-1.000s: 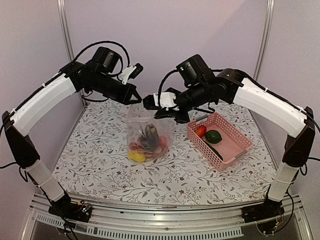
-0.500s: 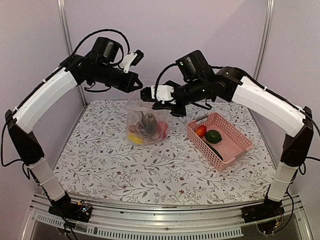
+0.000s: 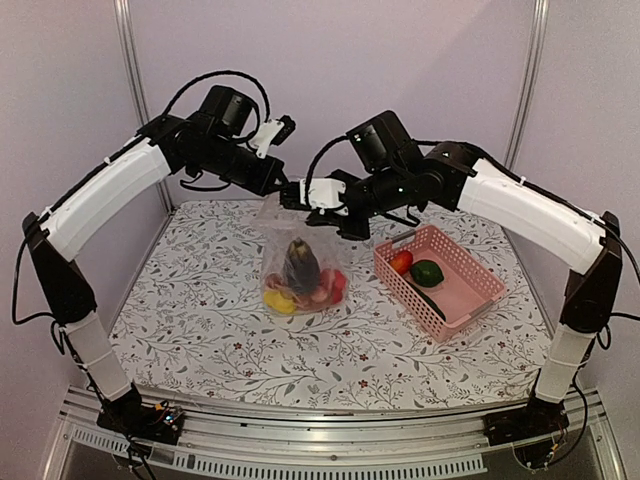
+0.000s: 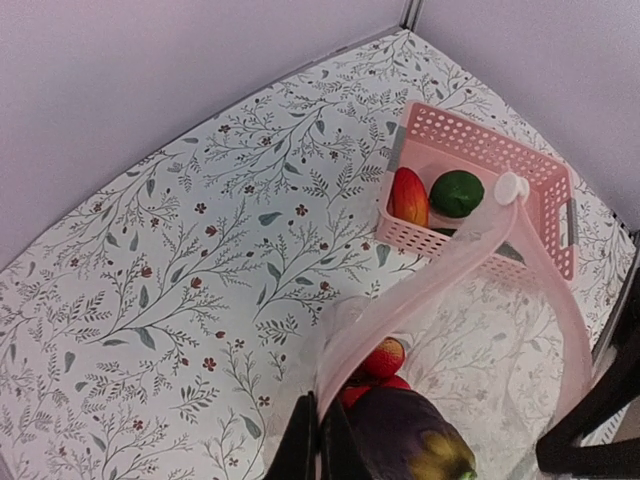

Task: Place the food in the zip-top bag and seal the zipper
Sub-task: Adjust the zipper food storage bag at the center of the board.

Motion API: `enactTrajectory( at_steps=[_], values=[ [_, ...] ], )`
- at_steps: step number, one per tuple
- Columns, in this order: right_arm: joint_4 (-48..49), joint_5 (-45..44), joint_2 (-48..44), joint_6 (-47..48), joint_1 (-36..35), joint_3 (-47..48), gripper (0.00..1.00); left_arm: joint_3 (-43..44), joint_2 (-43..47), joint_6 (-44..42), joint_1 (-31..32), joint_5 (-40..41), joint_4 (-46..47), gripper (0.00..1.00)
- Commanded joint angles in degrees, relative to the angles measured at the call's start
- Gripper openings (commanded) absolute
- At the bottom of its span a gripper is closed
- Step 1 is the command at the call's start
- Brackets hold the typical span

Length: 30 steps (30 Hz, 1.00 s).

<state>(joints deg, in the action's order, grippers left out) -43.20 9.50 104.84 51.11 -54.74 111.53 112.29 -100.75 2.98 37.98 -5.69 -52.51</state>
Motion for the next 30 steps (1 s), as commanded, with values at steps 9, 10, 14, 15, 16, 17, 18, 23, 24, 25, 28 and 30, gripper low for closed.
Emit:
enactTrajectory(
  at_steps=[9,10,14,15,16,17,18,23,24,25,28,30],
  values=[
    [0.2,2.4,-2.7,-3.8,-0.1,0.9,0.07,1.2,2.1,-0.5,1.4,-0.6,4.2,0.00],
    [1.0,1.6,-3.5,-3.6,-0.2,-1.0,0.09,-1.9,2.8,-1.0,1.3,-0.3,6.1,0.00],
    [0.1,-3.2,-1.3,-3.0,-0.2,-4.9,0.18,-5.4,-0.3,-2.1,0.0,1.0,4.6,0.00],
    [-1.6,-2.3,-0.3,-3.1,-0.2,-4.3,0.22,-4.2,-1.5,-2.0,-0.1,0.6,2.9,0.00],
    [-3.2,-1.0,0.1,-3.5,-0.2,-3.2,0.25,-3.0,-2.4,-1.7,-0.1,0.1,1.7,0.00],
    [-4.6,0.5,0.3,-4.1,-0.1,-2.2,0.27,-1.9,-2.7,-1.5,0.0,-0.6,1.0,0.00],
    [-5.0,1.6,0.0,-4.4,-0.2,-1.5,0.28,-1.3,-2.4,-1.3,0.1,-1.1,1.2,0.00],
    [-4.0,3.7,-4.9,-5.6,-0.1,-0.6,0.41,-2.6,2.0,-0.4,0.4,-2.0,5.9,0.00],
    [-3.9,3.8,-5.5,-5.8,-0.2,-0.5,0.41,-3.0,2.8,-0.1,0.4,-2.7,6.7,0.00],
    [-3.9,3.7,-6.3,-6.0,-0.1,-0.4,0.41,-3.4,3.5,0.1,0.3,-3.4,7.6,0.00],
    [-4.4,3.4,-8.3,-6.9,0.2,0.2,0.45,-4.4,5.5,1.4,0.5,-4.9,9.8,0.00],
    [-4.7,4.0,-9.6,-7.5,1.4,0.1,0.45,-6.3,6.7,1.8,0.6,-5.6,11.6,0.00]
  ],
)
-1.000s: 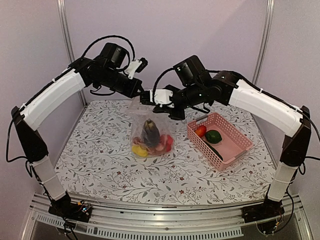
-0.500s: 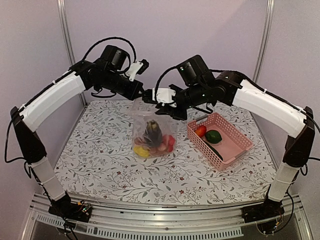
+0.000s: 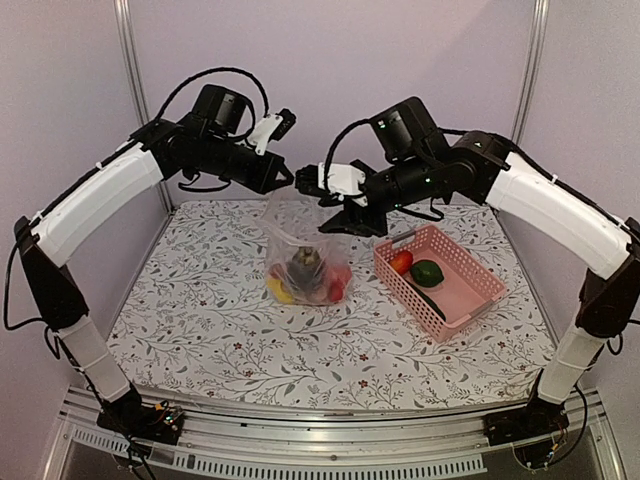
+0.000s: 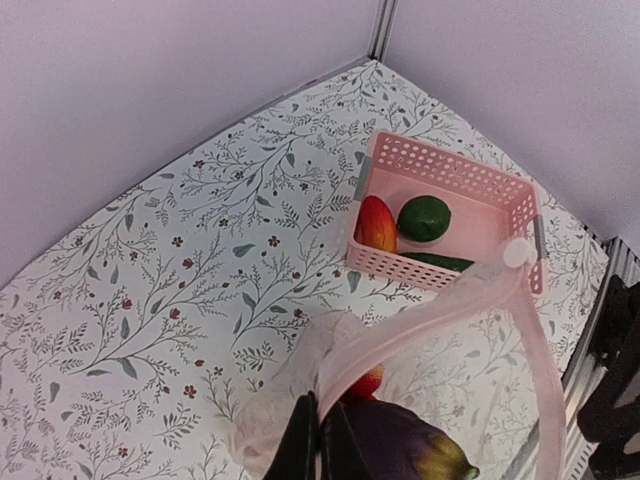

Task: Place the food in the zip-top bag and seal the zipper
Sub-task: Adjust the zipper food storage bag at the center of the board, then pick up the fake fruit from the bin.

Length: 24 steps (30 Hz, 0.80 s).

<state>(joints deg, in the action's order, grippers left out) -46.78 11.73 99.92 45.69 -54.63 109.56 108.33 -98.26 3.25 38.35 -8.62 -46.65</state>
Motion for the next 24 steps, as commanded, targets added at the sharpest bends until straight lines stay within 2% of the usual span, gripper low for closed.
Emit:
enactTrajectory(
  at_steps=[1,9,17,24],
  values=[
    [-1.1,2.4,-5.2,-2.7,2.7,1.9,0.45,-3.6,4.5,1.4,0.3,-2.4,6.4,0.00],
    [1.3,10.9,-10.5,-7.9,20.0,-7.7,0.45,-7.1,2.7,0.3,0.3,-0.3,3.6,0.00],
    [5.6,11.0,-11.6,-11.8,34.8,-21.5,0.47,-7.9,3.5,-0.6,0.3,2.3,3.9,0.00],
    [6.9,9.6,-7.7,-13.3,41.0,-27.8,0.49,-9.7,4.3,-0.7,0.4,2.7,6.2,0.00]
  ],
)
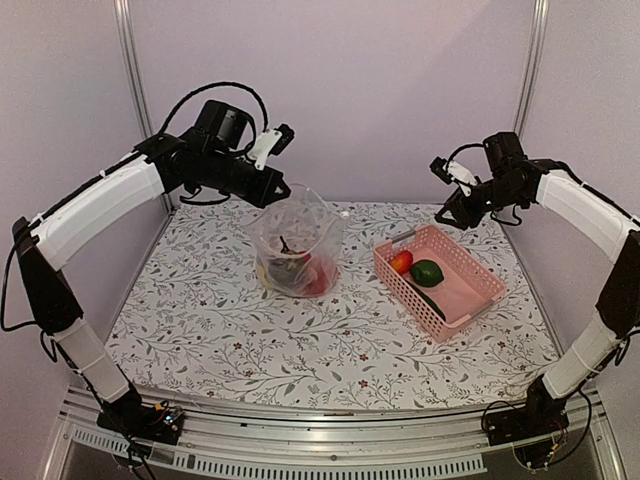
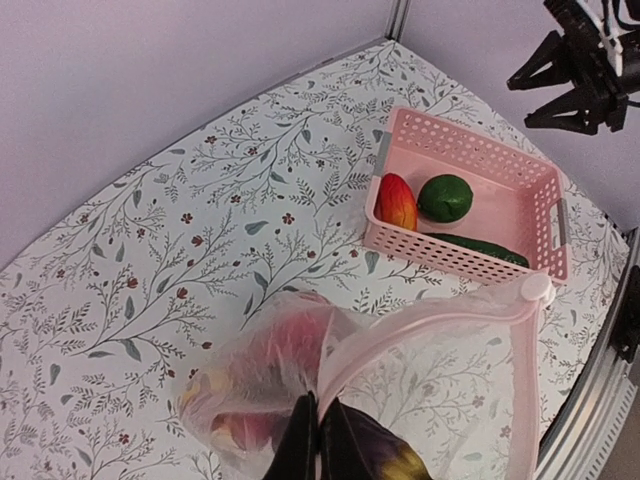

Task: Place the food in the zip-top bag and seal the zipper
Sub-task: Pick up the fake fruit from the bin.

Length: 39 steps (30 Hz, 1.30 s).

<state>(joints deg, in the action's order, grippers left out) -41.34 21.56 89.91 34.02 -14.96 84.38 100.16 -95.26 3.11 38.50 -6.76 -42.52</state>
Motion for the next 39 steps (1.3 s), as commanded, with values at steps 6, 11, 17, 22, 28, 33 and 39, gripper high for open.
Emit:
enactTrajectory(
  at_steps=[6,11,17,22,28,33,39],
  values=[
    [1.8,-3.7,6.6,-0.9,1.5,-3.7,0.60,-2.7,1.6,-0.3,0.4,1.0,2.5,0.00],
    [1.6,-3.6,9.6,-0.5,1.7,-3.2,0.65,-4.1,2.3,-0.4,0.3,1.4,3.0,0.00],
    [0.0,-2.2,13.8,0.0,1.6,-2.5,0.68,-4.6,2.8,-0.2,0.4,1.5,3.8,0.00],
    [-0.5,-1.4,17.0,0.1,1.5,-2.1,0.71,-4.0,2.6,-0.4,0.4,1.3,3.8,0.00],
    [-0.9,-1.3,20.2,0.3,1.5,-1.3,0.73,-4.0,2.8,-0.4,0.4,1.3,3.8,0.00],
    [-1.1,-1.3,21.9,0.6,1.5,-1.2,0.75,-4.2,2.9,-0.1,0.4,1.1,3.6,0.00],
    [-1.2,-1.1,23.9,0.9,1.5,-1.5,0.75,-4.3,3.1,0.0,0.3,0.9,3.5,0.00]
  ],
)
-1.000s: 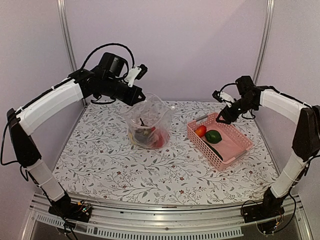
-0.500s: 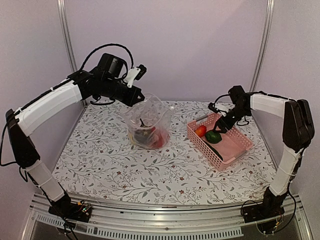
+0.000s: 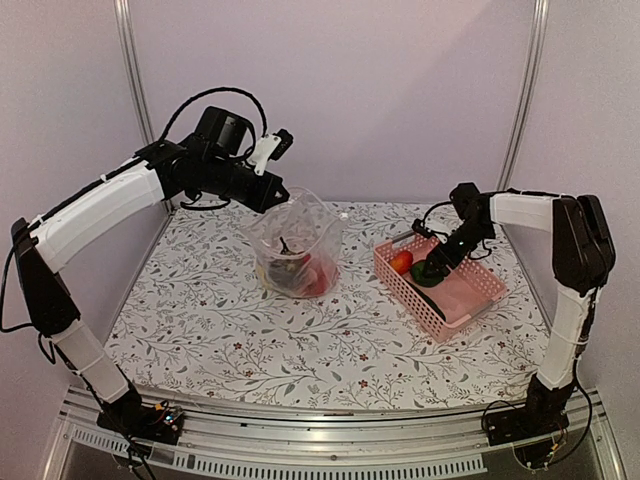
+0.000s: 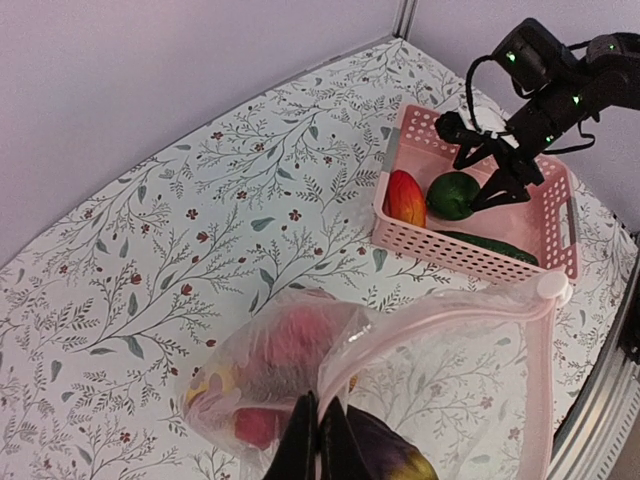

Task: Place the food in the zip-top bag and seal the zipper
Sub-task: Pick up the fake fruit from the bin.

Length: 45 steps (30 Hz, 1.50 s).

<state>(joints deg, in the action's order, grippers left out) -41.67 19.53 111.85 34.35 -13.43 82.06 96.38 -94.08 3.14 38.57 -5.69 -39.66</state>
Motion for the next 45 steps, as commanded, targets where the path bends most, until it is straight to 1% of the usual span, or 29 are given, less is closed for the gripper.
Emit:
enactTrajectory(
  at_steps=[1,7,12,14,19,21,23,27,32,36,41,45],
  values=[
    [-0.8,0.9,2.2,0.6,0.0,0.7,0.76,-0.5,1.9,0.0,0.3,-0.2,0.6,0.00],
    [-0.4,1.5,3.7,0.5,0.0,0.6,0.75,-0.6,1.7,0.1,0.4,-0.7,0.6,0.00],
    [-0.3,2.0,3.9,0.5,0.0,0.5,0.70,-0.9,2.0,0.3,0.4,-0.9,0.6,0.00],
    [-0.3,2.2,3.9,0.5,0.1,0.4,0.66,-1.0,1.9,0.3,0.5,-1.0,0.6,0.00],
    [-0.6,2.0,3.4,0.4,0.0,0.3,0.52,-0.9,2.1,0.5,0.6,-1.1,0.6,0.00],
    [-1.1,1.1,2.5,0.2,0.0,0.4,0.49,-1.0,2.1,0.4,0.6,-1.0,0.7,0.00],
    [-1.7,0.3,0.8,-0.2,0.0,0.2,0.48,-1.0,2.2,0.4,0.5,-0.9,0.7,0.00],
    [-3.7,-0.5,-4.4,-0.6,0.0,0.0,0.48,-1.6,2.6,0.5,0.5,-1.1,1.2,0.00],
    [-6.4,1.3,-11.2,-1.5,-0.4,1.3,0.48,-2.4,2.6,0.8,0.6,-1.5,2.8,0.00],
    [-8.0,3.1,-15.9,-1.8,-3.5,3.5,0.47,-2.2,2.2,1.4,0.5,-2.7,3.8,0.00],
    [-8.7,5.2,-21.3,0.1,-11.7,7.9,0.47,-1.4,1.5,1.9,0.6,-3.4,4.0,0.00],
    [-10.5,5.4,-22.0,2.4,-18.6,14.6,0.47,-1.5,1.4,2.3,0.6,-3.7,4.0,0.00]
  ],
)
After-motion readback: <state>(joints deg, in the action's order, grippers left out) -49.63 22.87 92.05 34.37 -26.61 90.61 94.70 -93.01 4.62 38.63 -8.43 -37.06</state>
